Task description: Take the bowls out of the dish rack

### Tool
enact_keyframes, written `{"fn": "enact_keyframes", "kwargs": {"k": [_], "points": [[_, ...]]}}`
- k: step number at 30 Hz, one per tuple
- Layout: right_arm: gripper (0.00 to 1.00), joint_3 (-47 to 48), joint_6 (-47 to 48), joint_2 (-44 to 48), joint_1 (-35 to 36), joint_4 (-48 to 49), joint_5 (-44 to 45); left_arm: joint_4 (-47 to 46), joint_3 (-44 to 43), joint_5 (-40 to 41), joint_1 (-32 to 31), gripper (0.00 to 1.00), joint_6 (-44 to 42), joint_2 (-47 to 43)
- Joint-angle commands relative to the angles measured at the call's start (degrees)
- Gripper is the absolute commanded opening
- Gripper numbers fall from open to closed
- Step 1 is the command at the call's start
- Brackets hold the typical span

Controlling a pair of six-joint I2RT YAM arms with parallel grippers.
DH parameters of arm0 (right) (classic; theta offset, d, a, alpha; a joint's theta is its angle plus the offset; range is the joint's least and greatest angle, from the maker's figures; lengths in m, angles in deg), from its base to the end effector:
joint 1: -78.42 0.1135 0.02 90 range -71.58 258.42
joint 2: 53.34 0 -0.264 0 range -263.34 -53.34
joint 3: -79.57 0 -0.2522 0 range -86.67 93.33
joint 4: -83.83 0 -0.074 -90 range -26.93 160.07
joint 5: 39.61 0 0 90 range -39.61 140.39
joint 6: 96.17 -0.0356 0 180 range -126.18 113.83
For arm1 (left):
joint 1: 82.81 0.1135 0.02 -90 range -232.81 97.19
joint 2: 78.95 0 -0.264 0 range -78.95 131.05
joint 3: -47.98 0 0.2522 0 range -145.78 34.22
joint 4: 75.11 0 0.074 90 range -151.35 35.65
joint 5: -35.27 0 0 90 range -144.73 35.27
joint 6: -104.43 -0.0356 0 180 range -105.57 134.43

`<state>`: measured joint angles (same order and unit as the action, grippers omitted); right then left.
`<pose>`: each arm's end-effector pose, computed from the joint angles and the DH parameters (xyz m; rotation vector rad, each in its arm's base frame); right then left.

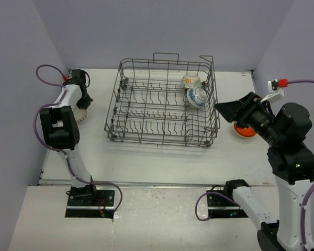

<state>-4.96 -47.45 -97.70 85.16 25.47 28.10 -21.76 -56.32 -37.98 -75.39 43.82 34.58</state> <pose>0.0934 0.0246 0.4809 0.2302 1.7664 0.9449 0.4192 0.0649 0.2192 -0.9121 2.4443 0.2556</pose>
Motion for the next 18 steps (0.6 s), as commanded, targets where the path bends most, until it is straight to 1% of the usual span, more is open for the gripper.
{"fn": "enact_keyframes", "kwargs": {"k": [1, 8, 13, 16, 18], "points": [[0.54, 3.2, 1.7, -2.9, 0.1, -3.0, -1.9, 2.0, -3.1, 3.9, 0.2, 0.0, 0.1, 0.7], [0.54, 4.7, 2.8, -5.6, 0.1, -3.6, -2.0, 4.1, -6.0, 4.5, 0.4, 0.0, -0.1, 5.2], [0.54, 4.8, 3.2, -7.4, 0.1, -3.0, -2.2, 5.1, -6.9, 5.0, 0.4, 0.01, 0.8, 6.6], [0.54, 4.8, 3.3, -8.4, 0.2, -2.9, -2.2, 5.8, -6.9, 5.0, 0.4, 0.11, 1.1, 7.2], [0.54, 5.0, 3.4, -8.8, 0.2, -2.9, -2.3, 5.7, -6.4, 4.7, 0.3, 0.13, 1.4, 7.4]]}}
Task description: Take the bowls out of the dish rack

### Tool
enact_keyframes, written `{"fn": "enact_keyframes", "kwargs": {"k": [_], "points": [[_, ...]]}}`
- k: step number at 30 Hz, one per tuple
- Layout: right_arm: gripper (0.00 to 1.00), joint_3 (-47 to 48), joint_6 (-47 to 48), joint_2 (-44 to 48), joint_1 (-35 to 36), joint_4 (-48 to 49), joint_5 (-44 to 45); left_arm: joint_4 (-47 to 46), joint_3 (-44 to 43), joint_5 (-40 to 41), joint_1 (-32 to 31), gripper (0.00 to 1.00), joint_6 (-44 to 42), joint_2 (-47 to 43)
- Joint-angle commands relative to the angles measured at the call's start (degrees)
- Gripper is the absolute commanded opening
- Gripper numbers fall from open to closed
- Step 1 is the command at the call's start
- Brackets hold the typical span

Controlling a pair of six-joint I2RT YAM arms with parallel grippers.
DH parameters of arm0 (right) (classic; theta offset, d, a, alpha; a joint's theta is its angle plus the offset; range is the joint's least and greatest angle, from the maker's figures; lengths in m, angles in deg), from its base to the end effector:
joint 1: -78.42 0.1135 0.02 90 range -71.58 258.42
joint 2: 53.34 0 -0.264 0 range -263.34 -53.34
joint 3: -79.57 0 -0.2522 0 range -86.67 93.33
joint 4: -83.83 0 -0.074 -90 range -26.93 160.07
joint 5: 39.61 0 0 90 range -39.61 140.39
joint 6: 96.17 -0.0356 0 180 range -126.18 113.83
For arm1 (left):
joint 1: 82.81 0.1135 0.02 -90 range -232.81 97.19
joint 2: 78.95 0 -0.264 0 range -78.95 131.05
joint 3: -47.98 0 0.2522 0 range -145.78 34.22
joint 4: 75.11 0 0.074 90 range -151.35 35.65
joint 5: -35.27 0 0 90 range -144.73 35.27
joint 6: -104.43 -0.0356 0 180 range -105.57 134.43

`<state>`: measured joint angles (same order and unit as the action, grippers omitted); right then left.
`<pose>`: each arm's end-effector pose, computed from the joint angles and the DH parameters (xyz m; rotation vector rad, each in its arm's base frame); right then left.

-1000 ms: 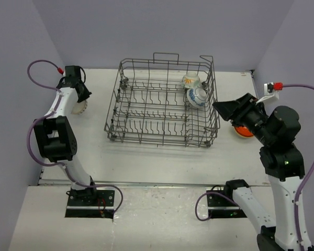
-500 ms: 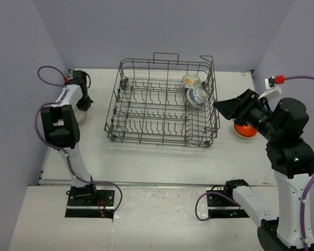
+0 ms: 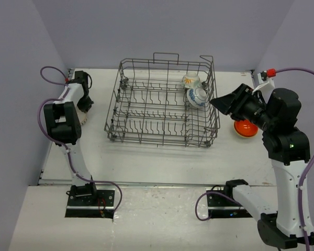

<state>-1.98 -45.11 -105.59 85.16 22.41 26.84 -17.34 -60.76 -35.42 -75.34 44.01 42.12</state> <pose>0.1332 0.0301 0.4763 0.2353 1.9029 0.9255 0.4340 0.0688 0.1846 -0.9398 2.5495 0.3621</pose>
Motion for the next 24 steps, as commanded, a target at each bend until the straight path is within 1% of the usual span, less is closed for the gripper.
{"fn": "enact_keyframes", "kwargs": {"k": [1, 2, 3, 6, 7, 11, 13, 14, 16, 17, 18, 20, 21, 22, 23, 24], "points": [[0.54, 2.2, 1.1, -1.3, 0.1, -0.1, -1.1, 1.3, -1.7, 1.7, 0.4, 0.15, 1.3, -0.2], [0.54, 2.3, 1.3, -1.4, 0.1, -0.2, -0.9, 1.3, -1.5, 1.7, 0.3, 0.18, 1.5, -0.1], [0.54, 2.4, 1.5, -1.5, 0.1, -0.2, -0.9, 1.2, -1.3, 1.7, 0.4, 0.19, 1.8, -0.2], [0.54, 2.7, 1.8, -2.2, 0.1, -0.8, -1.0, 0.9, -0.8, 1.5, 0.4, 0.32, 2.5, -1.1], [0.54, 2.7, 2.0, -2.4, 0.1, -0.9, -0.9, 0.9, -0.8, 1.4, 0.4, 0.4, 2.7, -1.9], [0.54, 2.4, 2.0, -3.2, 0.1, -0.9, -0.3, 0.0, -2.0, -0.2, 0.4, 0.5, 4.2, -5.0], [0.54, 2.6, 2.0, -4.0, 0.1, -1.4, -0.1, 2.1, -6.3, -3.0, 0.4, 0.56, 4.4, -5.0], [0.54, 3.0, 2.0, -4.6, 0.2, -2.0, 0.4, 3.3, -11.8, -3.8, 0.4, 0.57, 4.8, -4.6], [0.54, 3.6, 2.2, -5.6, 0.1, -3.1, 1.5, 6.5, -18.2, -7.0, 0.4, 0.59, 6.0, -2.9], [0.54, 4.5, 2.6, -5.9, 0.1, -4.6, 2.5, 7.1, -24.3, -8.3, 0.4, 0.59, 6.6, -2.3], [0.54, 5.1, 2.9, -7.1, 0.1, -5.3, 3.2, 7.2, -26.9, -12.5, 0.4, 0.6, 7.5, -1.8], [0.55, 6.7, 3.8, -8.1, 0.1, -7.3, 4.8, 2.9, -29.6, -18.2, 0.1, 0.6, 11.3, -1.9], [0.54, 7.4, 4.1, -8.8, 0.1, -8.2, 6.8, -0.1, -29.2, -24.6, -0.8, 0.6, 12.9, -2.3], [0.55, 8.2, 4.6, -10.6, 0.1, -9.4, 8.1, -7.8, -28.4, -27.5, -1.6, 0.62, 14.3, -3.6], [0.55, 9.9, 5.4, -11.5, 0.1, -10.4, 9.0, -12.2, -25.7, -30.2, -2.6, 0.63, 17.2, -4.1], [0.55, 10.7, 5.9, -12.5, 0.1, -12.1, 9.9, -17.5, -24.4, -36.3, -5.1, 0.63, 18.8, -4.3]]}}
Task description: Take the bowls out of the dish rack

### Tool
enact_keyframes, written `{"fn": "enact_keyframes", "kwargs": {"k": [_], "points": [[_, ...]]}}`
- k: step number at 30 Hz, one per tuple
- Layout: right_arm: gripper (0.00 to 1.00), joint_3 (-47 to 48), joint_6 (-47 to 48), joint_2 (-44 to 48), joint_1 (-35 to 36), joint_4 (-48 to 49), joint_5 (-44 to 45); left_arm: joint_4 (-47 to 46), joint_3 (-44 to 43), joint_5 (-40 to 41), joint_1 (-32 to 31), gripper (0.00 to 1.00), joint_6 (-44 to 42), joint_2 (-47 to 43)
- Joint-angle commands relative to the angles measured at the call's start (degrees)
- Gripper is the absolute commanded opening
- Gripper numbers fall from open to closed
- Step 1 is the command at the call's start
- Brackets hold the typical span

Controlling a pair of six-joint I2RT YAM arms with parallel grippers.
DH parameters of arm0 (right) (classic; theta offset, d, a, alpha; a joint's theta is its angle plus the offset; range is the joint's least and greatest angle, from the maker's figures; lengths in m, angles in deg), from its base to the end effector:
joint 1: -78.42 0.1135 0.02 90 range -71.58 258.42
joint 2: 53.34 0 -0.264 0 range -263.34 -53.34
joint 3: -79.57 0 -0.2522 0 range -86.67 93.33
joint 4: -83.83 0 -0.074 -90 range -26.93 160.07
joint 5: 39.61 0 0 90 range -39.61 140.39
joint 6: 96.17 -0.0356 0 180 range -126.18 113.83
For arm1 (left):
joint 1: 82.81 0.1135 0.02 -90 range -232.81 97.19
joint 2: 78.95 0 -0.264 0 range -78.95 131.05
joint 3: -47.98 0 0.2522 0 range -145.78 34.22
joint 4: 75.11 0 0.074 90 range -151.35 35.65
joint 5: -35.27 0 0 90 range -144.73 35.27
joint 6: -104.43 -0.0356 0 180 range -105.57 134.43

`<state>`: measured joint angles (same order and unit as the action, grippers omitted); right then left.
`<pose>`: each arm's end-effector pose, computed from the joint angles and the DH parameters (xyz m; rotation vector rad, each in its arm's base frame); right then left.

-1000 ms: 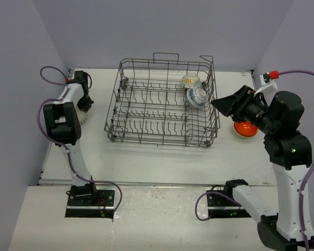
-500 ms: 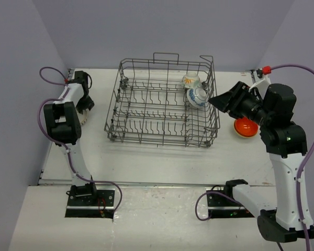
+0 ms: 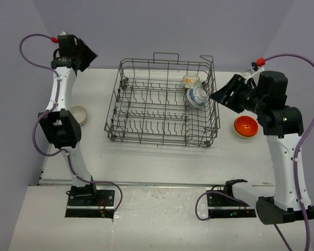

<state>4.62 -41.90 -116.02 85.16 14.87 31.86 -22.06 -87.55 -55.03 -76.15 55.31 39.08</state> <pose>0.1789 0.0325 0.4698 0.3194 2.0775 0.7859 0.4706 0.0548 0.3586 -0.8889 2.0256 -0.3404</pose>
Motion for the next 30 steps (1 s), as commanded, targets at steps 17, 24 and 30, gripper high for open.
{"fn": "enact_keyframes", "kwargs": {"k": [17, 24, 30], "points": [[0.54, 5.3, 6.6, -14.1, 0.0, -6.6, 12.2, -46.8, -10.3, -39.7, -28.0, 0.65, 22.9, 23.6], [0.54, 5.7, 7.2, -18.4, -0.5, -6.2, 13.3, -45.6, -9.5, -39.3, -29.2, 0.64, 23.0, 24.6], [0.54, 6.4, 7.8, -21.3, -1.3, -5.4, 13.2, -41.0, -5.6, -36.6, -30.9, 0.62, 21.2, 23.1]]}}
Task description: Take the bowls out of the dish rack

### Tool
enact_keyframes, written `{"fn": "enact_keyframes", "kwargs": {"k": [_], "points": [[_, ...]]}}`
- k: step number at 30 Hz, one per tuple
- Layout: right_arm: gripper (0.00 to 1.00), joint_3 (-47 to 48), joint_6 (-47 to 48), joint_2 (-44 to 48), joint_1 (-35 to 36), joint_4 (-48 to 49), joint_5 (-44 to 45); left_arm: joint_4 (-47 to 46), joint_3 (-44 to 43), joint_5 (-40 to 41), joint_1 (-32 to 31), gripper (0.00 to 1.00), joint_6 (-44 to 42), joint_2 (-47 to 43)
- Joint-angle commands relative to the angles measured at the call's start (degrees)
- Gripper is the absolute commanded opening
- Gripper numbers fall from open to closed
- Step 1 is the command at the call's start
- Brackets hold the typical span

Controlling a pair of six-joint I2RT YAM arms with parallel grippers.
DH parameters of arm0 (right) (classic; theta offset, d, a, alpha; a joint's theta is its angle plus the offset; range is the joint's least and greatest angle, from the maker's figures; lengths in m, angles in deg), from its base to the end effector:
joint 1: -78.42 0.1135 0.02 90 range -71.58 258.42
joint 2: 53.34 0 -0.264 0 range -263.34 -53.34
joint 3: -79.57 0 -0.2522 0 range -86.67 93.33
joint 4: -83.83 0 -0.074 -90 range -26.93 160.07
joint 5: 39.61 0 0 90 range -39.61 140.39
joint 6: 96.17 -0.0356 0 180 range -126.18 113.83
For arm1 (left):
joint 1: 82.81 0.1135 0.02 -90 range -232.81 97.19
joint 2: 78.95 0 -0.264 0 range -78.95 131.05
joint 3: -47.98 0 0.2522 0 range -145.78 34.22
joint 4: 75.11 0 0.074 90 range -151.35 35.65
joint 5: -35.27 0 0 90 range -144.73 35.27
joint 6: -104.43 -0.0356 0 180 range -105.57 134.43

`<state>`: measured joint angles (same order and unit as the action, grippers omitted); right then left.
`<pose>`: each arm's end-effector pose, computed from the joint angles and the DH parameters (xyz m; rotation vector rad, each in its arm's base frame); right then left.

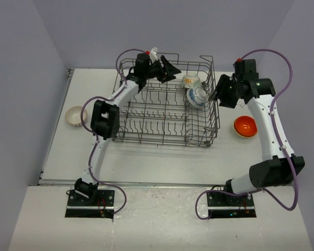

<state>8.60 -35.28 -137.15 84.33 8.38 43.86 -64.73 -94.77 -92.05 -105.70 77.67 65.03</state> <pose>0.2877 0.0339 0.3994 0.4490 2.4422 0.4052 0.5314 -0.2478 0.2427 -0.1711 2.0472 -1.5915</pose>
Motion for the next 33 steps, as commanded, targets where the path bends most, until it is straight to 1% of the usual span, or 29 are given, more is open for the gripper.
{"fn": "enact_keyframes", "kwargs": {"k": [1, 4, 8, 12, 14, 16, 18, 20, 24, 25, 26, 28, 29, 33], "points": [[0.54, 2.1, 1.2, -0.3, -0.7, 1.7, 0.8, 2.4, 1.6, 0.7, -2.1, 0.61, -1.7, -2.8], [0.54, 1.8, 1.2, -0.8, -1.6, 2.0, 0.3, 5.3, 1.6, 1.5, -3.0, 0.61, -2.8, -2.4], [0.54, 1.8, 1.8, -1.7, -2.0, 2.1, -0.8, 7.5, 1.7, 1.9, -3.7, 0.61, -4.5, -2.4], [0.52, -0.2, 2.0, -1.7, -2.0, 3.0, -1.3, 8.8, 1.9, 2.3, -4.2, 0.61, -6.5, -2.7], [0.47, -0.5, 2.1, -1.8, -2.0, 3.2, -1.4, 9.4, 2.2, 2.9, -4.4, 0.61, -6.6, -2.7], [0.38, -1.0, 2.4, -1.7, -2.0, 3.4, -1.5, 9.8, 2.8, 3.7, -4.8, 0.61, -7.1, -2.8], [0.33, -1.3, 2.6, -1.5, -2.0, 3.5, -1.6, 10.7, 2.8, 4.0, -5.1, 0.61, -7.9, -2.7], [0.26, -1.6, 2.6, -1.3, -2.0, 3.5, -1.7, 11.5, 2.6, 4.6, -5.5, 0.61, -8.0, -2.2], [0.2, -2.5, 2.4, -1.3, -2.0, 3.9, -2.4, 12.4, 3.1, 5.0, -6.4, 0.61, -8.4, -1.3], [0.15, -2.6, 2.3, -1.4, -2.0, 3.9, -2.6, 12.5, 3.5, 5.2, -6.6, 0.61, -8.5, -1.2], [0.13, -3.1, 2.3, -1.4, -2.0, 3.9, -2.6, 12.5, 3.7, 5.2, -6.9, 0.61, -8.9, -1.1], [0.03, -3.4, 2.3, -1.4, -2.0, 4.4, -3.0, 12.6, 3.6, 5.3, -7.5, 0.61, -9.0, -0.5], [0.0, -3.6, 2.2, -1.5, -2.0, 4.3, -3.0, 12.7, 3.6, 5.3, -7.6, 0.61, -8.9, -0.3], [0.0, -3.9, 2.2, -1.3, -2.0, 4.9, -3.5, 13.0, 3.6, 5.8, -8.0, 0.61, -9.4, 0.7]]}}
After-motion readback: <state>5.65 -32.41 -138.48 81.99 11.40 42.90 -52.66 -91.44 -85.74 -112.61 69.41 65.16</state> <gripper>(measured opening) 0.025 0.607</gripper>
